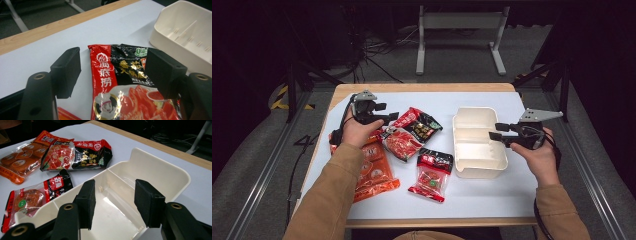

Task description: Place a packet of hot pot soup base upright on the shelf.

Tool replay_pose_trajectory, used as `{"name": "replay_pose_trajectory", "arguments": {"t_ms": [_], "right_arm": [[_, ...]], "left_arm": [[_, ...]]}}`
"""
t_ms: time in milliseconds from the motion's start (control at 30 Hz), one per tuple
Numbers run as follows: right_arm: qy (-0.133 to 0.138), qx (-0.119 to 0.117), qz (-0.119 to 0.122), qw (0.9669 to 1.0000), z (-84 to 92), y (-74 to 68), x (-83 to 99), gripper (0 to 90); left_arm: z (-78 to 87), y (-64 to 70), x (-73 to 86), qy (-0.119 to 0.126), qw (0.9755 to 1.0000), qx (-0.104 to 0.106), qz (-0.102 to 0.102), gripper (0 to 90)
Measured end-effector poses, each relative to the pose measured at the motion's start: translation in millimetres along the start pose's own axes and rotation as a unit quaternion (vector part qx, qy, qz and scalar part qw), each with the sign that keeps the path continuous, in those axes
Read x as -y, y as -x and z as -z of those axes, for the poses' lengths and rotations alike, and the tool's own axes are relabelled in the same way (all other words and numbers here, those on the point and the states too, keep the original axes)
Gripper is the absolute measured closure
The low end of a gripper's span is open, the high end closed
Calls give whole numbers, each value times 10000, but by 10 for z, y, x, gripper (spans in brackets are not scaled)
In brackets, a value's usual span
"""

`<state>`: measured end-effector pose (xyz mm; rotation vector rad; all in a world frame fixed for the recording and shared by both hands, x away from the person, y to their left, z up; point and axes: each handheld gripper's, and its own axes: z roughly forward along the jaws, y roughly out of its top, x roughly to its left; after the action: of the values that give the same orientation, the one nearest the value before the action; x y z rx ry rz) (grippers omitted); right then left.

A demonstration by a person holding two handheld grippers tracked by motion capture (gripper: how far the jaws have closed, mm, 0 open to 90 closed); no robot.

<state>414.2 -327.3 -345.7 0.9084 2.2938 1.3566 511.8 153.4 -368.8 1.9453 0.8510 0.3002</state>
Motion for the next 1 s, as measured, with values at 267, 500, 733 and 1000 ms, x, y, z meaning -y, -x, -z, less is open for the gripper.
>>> {"name": "replay_pose_trajectory", "arguments": {"t_ms": [267, 500, 733, 1000], "right_arm": [[28, -49, 35, 10000, -14, 2, -24, 512], [154, -68, 19, 9999, 21, 15, -67, 496], [209, -109, 21, 9997, 12, 34, -85, 491], [189, -121, -21, 9997, -1, 66, -64, 488]], "left_arm": [[-139, -15, -104, -54, 10000, 8, -12, 338], [-360, -114, -61, -229, 9997, 12, 118, 312], [-550, -112, -35, -456, 9988, -102, 149, 368], [-732, -190, 38, -683, 9971, -275, 179, 370]]}}
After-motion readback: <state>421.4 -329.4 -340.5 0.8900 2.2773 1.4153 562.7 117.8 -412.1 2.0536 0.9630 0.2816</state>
